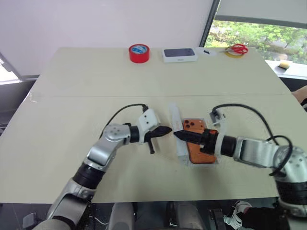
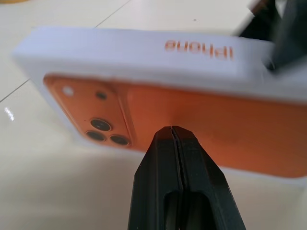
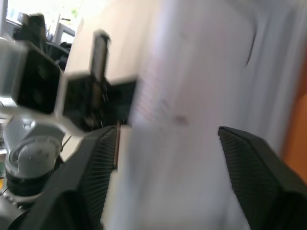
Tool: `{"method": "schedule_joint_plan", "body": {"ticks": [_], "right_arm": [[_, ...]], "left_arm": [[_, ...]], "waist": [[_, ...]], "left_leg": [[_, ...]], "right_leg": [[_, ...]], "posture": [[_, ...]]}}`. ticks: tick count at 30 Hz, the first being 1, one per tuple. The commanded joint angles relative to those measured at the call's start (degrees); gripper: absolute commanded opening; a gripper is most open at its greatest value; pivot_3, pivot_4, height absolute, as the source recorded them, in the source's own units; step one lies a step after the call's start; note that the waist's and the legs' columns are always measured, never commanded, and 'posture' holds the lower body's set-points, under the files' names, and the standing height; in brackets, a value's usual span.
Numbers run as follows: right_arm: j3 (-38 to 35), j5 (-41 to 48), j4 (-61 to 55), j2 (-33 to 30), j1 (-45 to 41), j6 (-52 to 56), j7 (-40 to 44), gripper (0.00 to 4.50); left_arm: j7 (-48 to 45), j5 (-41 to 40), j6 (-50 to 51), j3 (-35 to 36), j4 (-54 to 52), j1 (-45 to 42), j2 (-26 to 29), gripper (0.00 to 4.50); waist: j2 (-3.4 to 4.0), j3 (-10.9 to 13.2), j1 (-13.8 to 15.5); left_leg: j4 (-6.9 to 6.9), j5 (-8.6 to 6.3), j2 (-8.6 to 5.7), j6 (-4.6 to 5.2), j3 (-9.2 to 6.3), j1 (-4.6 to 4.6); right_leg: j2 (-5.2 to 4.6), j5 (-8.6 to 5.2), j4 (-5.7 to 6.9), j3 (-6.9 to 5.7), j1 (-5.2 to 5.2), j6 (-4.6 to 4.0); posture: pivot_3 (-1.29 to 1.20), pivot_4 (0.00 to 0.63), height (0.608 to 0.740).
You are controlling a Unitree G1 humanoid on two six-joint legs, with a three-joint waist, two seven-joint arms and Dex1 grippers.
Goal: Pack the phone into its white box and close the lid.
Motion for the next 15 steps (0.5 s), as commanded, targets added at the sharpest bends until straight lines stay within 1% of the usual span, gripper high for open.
{"method": "schedule_joint_plan", "body": {"ticks": [1, 3, 5, 7, 10, 13, 14, 15], "right_arm": [[-5.3, 0.8, 2.1, -7.7, -1.8, 0.4, 0.8, 3.29], [-6.1, -0.2, 3.4, -12.0, -0.8, 0.0, 0.7, 3.29], [-6.6, -2.9, 3.9, -13.8, 0.3, -0.6, 1.6, 3.29], [-7.6, -8.3, 4.1, -14.8, 1.9, -1.0, 3.9, 3.29], [-8.2, -15.6, 2.3, -15.5, 4.4, -1.2, 7.6, 2.5], [-6.8, -23.0, -0.6, -16.3, 6.0, -0.3, 11.4, 0.98], [-6.2, -25.5, -1.6, -16.4, 6.4, -0.2, 12.6, 0.38], [-5.8, -28.1, -2.7, -16.2, 7.0, -0.7, 13.9, 0.06]], "left_arm": [[0.8, 0.8, -0.3, -1.1, 0.1, -1.1, -2.0, 0.0], [1.1, 1.0, -0.1, -1.7, 0.5, -1.4, -3.1, 0.0], [1.3, 1.3, -0.1, -2.2, 0.8, -1.6, -3.8, 0.0], [1.5, 1.8, -0.2, -3.2, 1.9, -2.1, -5.3, 0.0], [1.6, 2.4, -0.4, -4.5, 3.0, -2.9, -7.4, 0.0], [1.7, 2.0, 0.5, -4.3, 3.2, -3.4, -8.6, 0.0], [1.7, 1.7, 0.9, -4.0, 3.0, -3.4, -8.8, 0.0], [1.6, 1.3, 1.4, -3.5, 2.5, -3.3, -9.0, 0.0]], "waist": [[0.0, 0.0, 0.2], [-0.02, 0.0, 0.3], [-0.03, 0.0, 0.2], [-0.02, 0.0, 0.1], [-0.02, 0.0, 0.1], [-0.01, 0.0, 0.0], [0.0, 0.0, 0.0], [0.0, 0.0, 0.0]], "left_leg": [[-0.01, 0.0, 0.0, 0.0, 0.0, 0.0], [-0.02, -0.01, -0.01, 0.01, 0.0, -0.02], [-0.01, -0.01, -0.01, 0.02, 0.02, -0.01], [0.02, -0.01, -0.01, 0.02, 0.0, 0.0], [0.03, -0.01, -0.01, 0.02, 0.0, 0.01], [0.02, -0.01, -0.01, 0.02, 0.01, -0.01], [0.02, -0.01, -0.01, 0.02, 0.01, 0.0], [0.01, -0.01, -0.01, 0.02, 0.01, 0.0]], "right_leg": [[0.0, 0.0, -0.01, 0.0, 0.0, 0.0], [-0.01, 0.0, -0.08, -0.02, 0.02, 0.01], [-0.02, 0.0, -0.08, -0.01, 0.04, 0.01], [-0.01, 0.0, -0.07, -0.02, 0.05, 0.01], [-0.01, 0.0, -0.06, -0.01, 0.05, 0.01], [-0.01, 0.0, -0.06, -0.01, 0.03, 0.01], [-0.01, 0.0, -0.06, -0.01, 0.02, 0.01], [0.0, 0.0, -0.05, -0.01, 0.02, 0.01]], "posture": [[0.0, 0.15, 0.73], [0.0, 0.15, 0.73], [0.0, 0.15, 0.73], [0.0, 0.15, 0.73], [0.0, 0.15, 0.73], [0.0, 0.15, 0.73], [0.0, 0.15, 0.73], [0.0, 0.15, 0.73]]}}
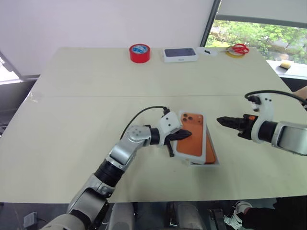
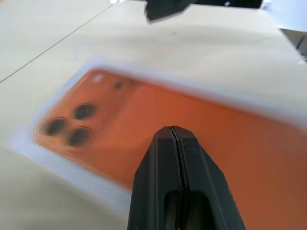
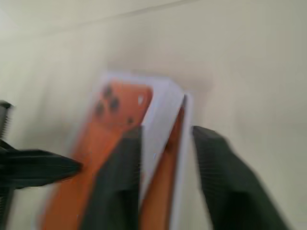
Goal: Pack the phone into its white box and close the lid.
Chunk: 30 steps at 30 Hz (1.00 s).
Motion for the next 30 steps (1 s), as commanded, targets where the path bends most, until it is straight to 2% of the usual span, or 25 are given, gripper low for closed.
{"method": "schedule_joint_plan", "body": {"ticks": [1, 7, 13, 22, 30], "right_arm": [[0.6, -8.8, -4.8, -1.4, 1.0, -0.5, 4.8, 0.06], [5.4, -23.2, -10.6, -2.4, 1.1, -1.4, 10.9, 0.06], [9.6, -32.7, -13.1, 0.6, 0.1, -2.0, 14.6, 0.06], [13.2, -40.4, -14.6, 7.2, -2.6, 0.0, 16.8, 0.06], [12.7, -43.7, -16.3, 9.8, -3.4, 2.9, 18.7, 0.06]], "left_arm": [[0.0, -1.5, 1.7, 1.4, -2.3, -0.8, -0.6, 0.0], [1.6, -3.3, 6.7, 6.2, -5.5, -0.7, 2.3, 0.0], [5.2, -2.6, 13.1, 10.8, -4.0, -3.2, 6.7, 0.0], [0.4, 1.9, 12.6, 2.7, -1.6, -4.2, 11.3, 0.0], [-2.3, 1.2, 12.0, 0.0, -1.3, -4.9, 7.4, 0.0]], "waist": [[0.0, 0.0, 0.0], [0.01, 0.0, 0.0], [0.0, 0.0, 0.0], [0.0, 0.0, 0.1], [0.0, 0.0, 0.0]], "left_leg": [[-0.01, 0.0, 0.0, 0.0, -0.01, 0.01], [0.0, 0.0, 0.0, 0.0, -0.02, 0.0], [0.0, 0.0, 0.0, 0.0, -0.03, 0.01], [0.0, 0.0, -0.02, -0.01, -0.01, -0.02], [0.0, 0.0, -0.01, -0.01, -0.01, 0.0]], "right_leg": [[0.01, 0.0, 0.0, 0.0, 0.0, 0.0], [0.0, 0.0, 0.0, 0.0, -0.01, 0.0], [0.0, 0.0, 0.0, 0.0, 0.0, 0.0], [-0.01, 0.0, 0.0, 0.0, -0.02, 0.0], [-0.01, 0.0, 0.01, 0.0, 0.0, -0.01]], "posture": [[0.0, 0.15, 0.73], [0.0, 0.15, 0.73], [0.0, 0.15, 0.73], [0.0, 0.15, 0.73], [0.0, 0.15, 0.73]]}}
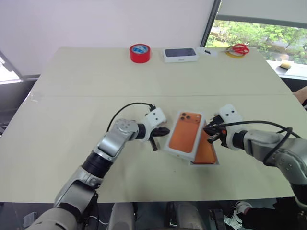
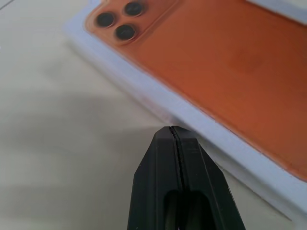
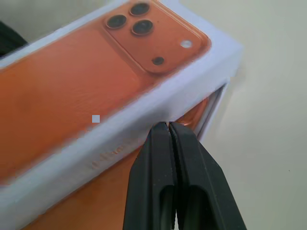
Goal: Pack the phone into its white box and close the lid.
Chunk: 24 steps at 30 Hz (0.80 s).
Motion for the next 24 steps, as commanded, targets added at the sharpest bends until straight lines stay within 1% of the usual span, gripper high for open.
{"method": "schedule_joint_plan", "body": {"ticks": [1, 8, 15, 24], "right_arm": [[-1.4, -1.2, -2.7, 0.5, -0.9, 1.0, 1.4, 0.06], [-2.4, -4.0, -5.0, -1.9, 0.9, 1.9, 5.5, 0.06], [-3.1, -7.0, -5.8, -3.4, 3.1, 1.8, 8.8, 0.06], [-4.1, -9.2, -6.5, -3.2, 5.0, 2.5, 11.5, 0.06]], "left_arm": [[-1.1, -0.5, -1.3, -0.7, -1.4, -1.1, -1.4, 0.0], [-2.5, -1.8, 0.0, -1.0, -3.8, -0.7, -3.7, 0.0], [-3.6, -1.4, 0.2, -2.6, -5.2, -0.2, -4.9, 0.0], [-4.1, -1.6, 0.9, -3.0, -6.0, 0.2, -4.9, 0.0]], "waist": [[0.0, 0.0, 0.0], [0.0, 0.0, 0.1], [0.01, 0.0, 0.0], [0.01, 0.0, 0.0]], "left_leg": [[0.0, 0.0, 0.0, 0.0, -0.01, 0.0], [0.01, 0.0, 0.0, 0.0, 0.0, -0.01], [0.0, 0.0, 0.0, 0.0, -0.01, 0.01], [0.02, 0.0, 0.0, 0.0, -0.01, 0.01]], "right_leg": [[0.0, 0.0, 0.0, 0.0, 0.0, 0.0], [0.0, 0.0, 0.0, 0.0, 0.0, 0.0], [0.0, 0.0, 0.01, 0.0, 0.01, 0.0], [0.0, 0.0, 0.01, 0.0, 0.02, 0.0]], "posture": [[0.0, 0.15, 0.73], [0.0, 0.15, 0.73], [0.0, 0.15, 0.73], [0.0, 0.15, 0.73]]}}
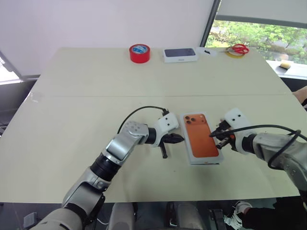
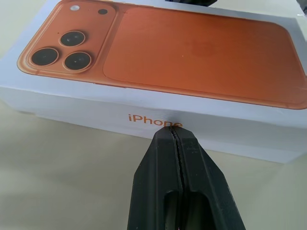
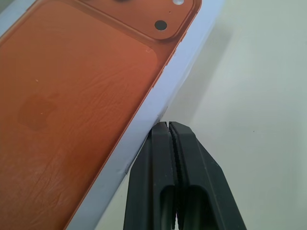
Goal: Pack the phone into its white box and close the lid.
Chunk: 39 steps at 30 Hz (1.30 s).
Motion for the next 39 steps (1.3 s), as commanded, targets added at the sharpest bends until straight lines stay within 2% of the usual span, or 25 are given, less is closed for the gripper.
{"method": "schedule_joint_plan", "body": {"ticks": [1, 16, 21, 26, 32, 39], "right_arm": [[-1.1, -0.1, -3.2, 0.1, 0.7, 0.2, 1.9, 0.06], [-1.8, -3.3, -4.0, 0.0, 3.3, 0.6, 4.4, 0.06], [-5.2, -5.4, -3.7, -3.3, 5.0, -2.3, 7.2, 0.06], [-11.7, -3.8, -5.2, -5.3, 8.2, -5.6, 13.4, 0.06], [-13.2, -0.6, -10.9, -3.4, 14.0, -5.7, 17.3, 0.06], [-9.8, -1.7, -10.8, 1.7, 16.5, -1.6, 11.7, 0.06]], "left_arm": [[-0.5, -1.1, -0.6, -0.8, -3.3, 0.0, -0.9, 0.0], [-0.2, 0.0, -1.7, -1.3, -2.3, 0.3, -0.4, 0.0], [0.6, -1.0, -1.7, 1.6, -1.0, 0.0, -0.2, 0.0], [2.4, -3.9, 0.4, 5.9, 0.2, -2.1, -2.6, 0.0], [5.8, -0.7, -1.4, 3.1, 6.0, -5.3, -6.1, 0.0], [6.2, 2.5, -2.2, -0.2, 10.5, -6.3, -7.3, 0.0]], "waist": [[0.0, 0.0, 0.0], [0.0, 0.0, 0.0], [0.0, 0.0, 0.0], [-0.01, 0.0, 0.1], [-0.02, 0.0, 0.1], [0.0, 0.0, 0.0]], "left_leg": [[0.0, 0.0, 0.0, 0.0, 0.0, 0.0], [0.01, 0.0, 0.0, 0.0, -0.01, 0.0], [0.01, 0.0, 0.0, 0.0, -0.01, 0.0], [0.02, 0.0, 0.0, 0.0, -0.02, 0.01], [0.07, 0.0, -0.02, 0.01, -0.06, 0.01], [0.07, 0.0, -0.02, 0.01, -0.07, 0.05]], "right_leg": [[0.0, 0.0, 0.0, 0.0, 0.0, 0.0], [0.0, 0.0, 0.0, 0.0, 0.0, 0.0], [0.0, 0.0, 0.0, 0.0, 0.0, 0.0], [0.01, 0.0, 0.0, 0.0, 0.02, 0.0], [0.0, 0.0, 0.0, -0.02, 0.08, 0.01], [0.01, -0.01, 0.01, -0.02, 0.1, 0.0]], "posture": [[0.0, 0.15, 0.73], [0.0, 0.15, 0.73], [0.0, 0.15, 0.73], [0.0, 0.15, 0.73], [0.0, 0.15, 0.73], [0.0, 0.15, 0.73]]}}
